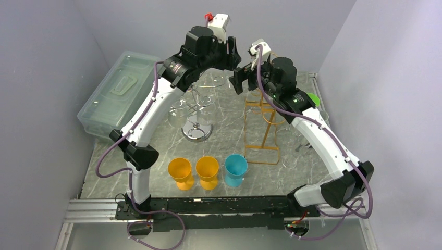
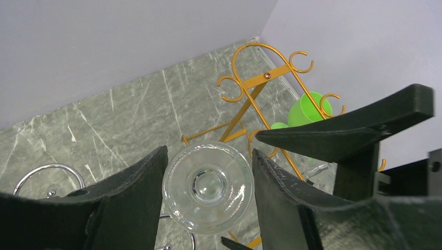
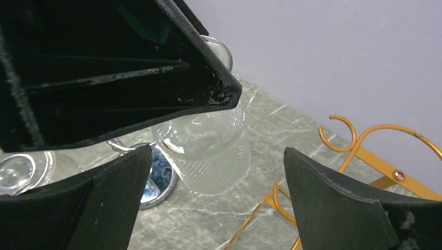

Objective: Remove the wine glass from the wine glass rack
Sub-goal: Pick up the wine glass from the wine rack.

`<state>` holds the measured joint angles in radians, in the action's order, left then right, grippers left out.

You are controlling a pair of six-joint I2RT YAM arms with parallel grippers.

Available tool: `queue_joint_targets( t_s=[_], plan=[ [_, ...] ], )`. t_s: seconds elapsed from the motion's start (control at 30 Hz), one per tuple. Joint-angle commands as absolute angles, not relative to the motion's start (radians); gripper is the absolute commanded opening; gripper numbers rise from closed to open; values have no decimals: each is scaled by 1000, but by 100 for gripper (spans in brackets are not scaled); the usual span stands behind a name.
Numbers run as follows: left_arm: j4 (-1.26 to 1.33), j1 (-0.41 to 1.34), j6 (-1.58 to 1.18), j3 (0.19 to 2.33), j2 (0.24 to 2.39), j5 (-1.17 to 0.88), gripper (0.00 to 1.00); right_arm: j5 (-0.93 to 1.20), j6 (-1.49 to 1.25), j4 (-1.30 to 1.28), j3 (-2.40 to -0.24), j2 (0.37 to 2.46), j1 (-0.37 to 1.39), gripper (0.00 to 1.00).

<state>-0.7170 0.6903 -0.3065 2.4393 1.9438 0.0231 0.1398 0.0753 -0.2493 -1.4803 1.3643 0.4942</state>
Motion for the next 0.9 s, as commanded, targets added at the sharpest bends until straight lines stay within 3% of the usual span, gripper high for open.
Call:
queue_joint_targets(
  t_s=[0.0,0.53,0.87],
  plan=[
    [-630,687,-327,2499,1930,-5,25,146,119,-150,-1493,1387,503,99],
    [-618,687,-341,2514,1938,-26,25,153,124,-62,-1504,1464,518,98],
    [-601,679,-368,2515,1945,-40,25,176,111,37,-1414,1407,521,93]
  ],
)
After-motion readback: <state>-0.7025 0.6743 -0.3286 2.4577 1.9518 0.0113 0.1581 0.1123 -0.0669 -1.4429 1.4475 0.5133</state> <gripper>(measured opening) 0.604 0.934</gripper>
